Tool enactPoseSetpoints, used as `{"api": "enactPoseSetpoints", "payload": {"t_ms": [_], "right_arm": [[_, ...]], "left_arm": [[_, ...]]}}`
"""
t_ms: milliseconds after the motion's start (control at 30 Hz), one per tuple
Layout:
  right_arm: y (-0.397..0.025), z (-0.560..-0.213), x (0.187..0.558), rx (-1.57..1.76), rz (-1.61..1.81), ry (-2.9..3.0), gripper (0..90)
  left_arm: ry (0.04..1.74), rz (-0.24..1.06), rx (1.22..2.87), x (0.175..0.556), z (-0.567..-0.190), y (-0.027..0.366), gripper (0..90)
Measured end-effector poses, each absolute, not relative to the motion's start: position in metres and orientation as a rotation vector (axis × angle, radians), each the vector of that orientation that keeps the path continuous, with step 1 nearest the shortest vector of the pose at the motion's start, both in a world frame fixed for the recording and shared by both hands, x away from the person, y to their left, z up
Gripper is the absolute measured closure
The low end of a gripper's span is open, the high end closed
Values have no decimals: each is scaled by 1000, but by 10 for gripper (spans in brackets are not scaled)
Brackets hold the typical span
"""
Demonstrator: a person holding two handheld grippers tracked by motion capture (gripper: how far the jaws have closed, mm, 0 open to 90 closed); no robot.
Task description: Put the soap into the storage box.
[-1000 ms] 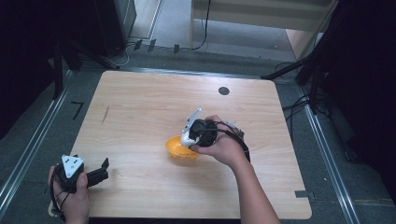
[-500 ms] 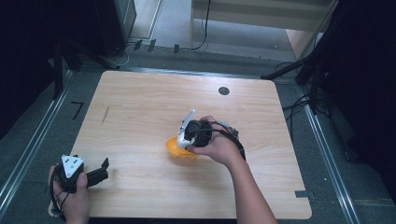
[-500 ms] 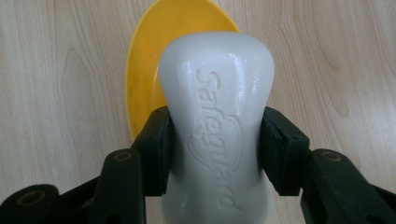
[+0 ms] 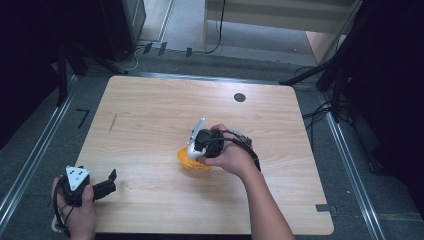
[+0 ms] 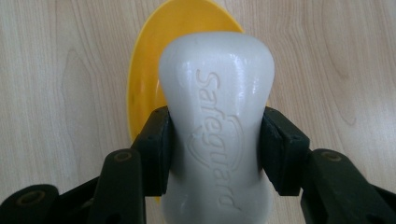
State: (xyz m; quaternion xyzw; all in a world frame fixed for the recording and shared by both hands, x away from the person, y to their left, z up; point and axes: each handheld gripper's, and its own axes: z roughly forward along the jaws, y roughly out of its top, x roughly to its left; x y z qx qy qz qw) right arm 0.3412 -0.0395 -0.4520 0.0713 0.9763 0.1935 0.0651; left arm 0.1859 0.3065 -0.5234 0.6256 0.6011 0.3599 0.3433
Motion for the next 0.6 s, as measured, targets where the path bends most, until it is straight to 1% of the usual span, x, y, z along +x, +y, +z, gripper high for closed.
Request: {"api": "enactPoseSetpoints", "payload": {"t_ms": [600], "right_arm": [[-34,-458,343,204,574,2971,504]], "left_arm": [[1563,932,1625,186,-523,307,0]]}}
